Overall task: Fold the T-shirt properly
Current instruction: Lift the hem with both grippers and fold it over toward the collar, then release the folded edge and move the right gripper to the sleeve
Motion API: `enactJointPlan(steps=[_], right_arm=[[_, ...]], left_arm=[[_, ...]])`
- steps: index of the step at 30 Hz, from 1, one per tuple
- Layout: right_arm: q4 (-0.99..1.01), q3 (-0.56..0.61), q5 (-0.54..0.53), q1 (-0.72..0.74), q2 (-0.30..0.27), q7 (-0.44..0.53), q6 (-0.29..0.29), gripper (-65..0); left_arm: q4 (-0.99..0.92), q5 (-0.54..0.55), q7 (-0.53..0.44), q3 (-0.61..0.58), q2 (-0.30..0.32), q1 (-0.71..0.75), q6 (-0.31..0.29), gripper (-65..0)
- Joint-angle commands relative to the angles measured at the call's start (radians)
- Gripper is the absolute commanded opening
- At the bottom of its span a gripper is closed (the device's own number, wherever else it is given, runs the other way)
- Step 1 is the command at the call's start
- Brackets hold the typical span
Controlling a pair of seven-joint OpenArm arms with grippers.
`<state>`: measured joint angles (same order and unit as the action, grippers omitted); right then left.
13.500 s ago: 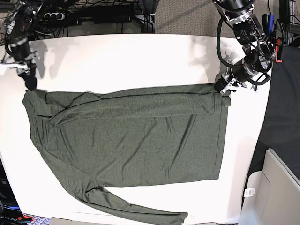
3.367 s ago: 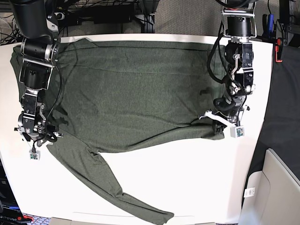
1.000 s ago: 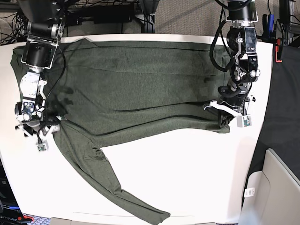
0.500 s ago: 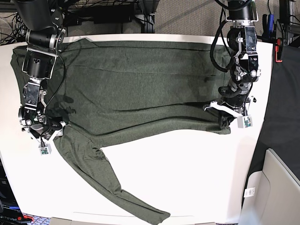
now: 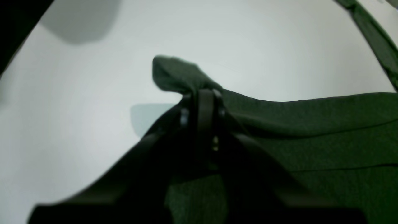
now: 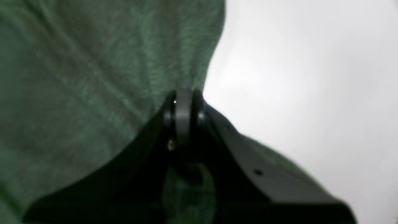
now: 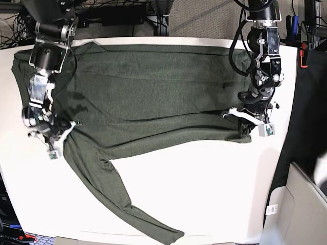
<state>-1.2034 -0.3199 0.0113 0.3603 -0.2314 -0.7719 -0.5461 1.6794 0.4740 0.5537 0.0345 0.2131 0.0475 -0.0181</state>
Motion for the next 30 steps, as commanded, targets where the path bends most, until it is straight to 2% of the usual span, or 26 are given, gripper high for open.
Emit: enactJointPlan(steps=[1, 9, 15, 24, 30], right_arm=[[-0.048, -0.029, -0.026, 0.015, -0.027, -0.007, 0.005, -64.6], [-0.258, -0.170, -0.162, -0.114, -0.030, -0.157, 0.004, -64.6], [-0.436, -0.255, -0.297, -0.214, -0.058, -0.258, 0.004, -64.6], [-0.565, -0.410, -0.449, -0.326, -0.113, -0.323, 0.004, -64.6], [-0.565, -0.476, -0.511, -0.378, -0.116, -0.332, 0.004, -64.6]], left_arm=[[0.040, 0.002, -0.031, 0.005, 0.009, -0.004, -0.004, -65.0], [0.097, 0.002, -0.031, 0.005, 0.009, 0.042, -0.004, -65.0], [0.110, 0.002, -0.039, 0.006, 0.012, 0.084, -0.004, -65.0], [0.175, 0.001, -0.040, 0.011, 0.013, 0.145, -0.004, -65.0], [0.175, 0.001, -0.033, 0.061, 0.013, 0.170, -0.004, -65.0]])
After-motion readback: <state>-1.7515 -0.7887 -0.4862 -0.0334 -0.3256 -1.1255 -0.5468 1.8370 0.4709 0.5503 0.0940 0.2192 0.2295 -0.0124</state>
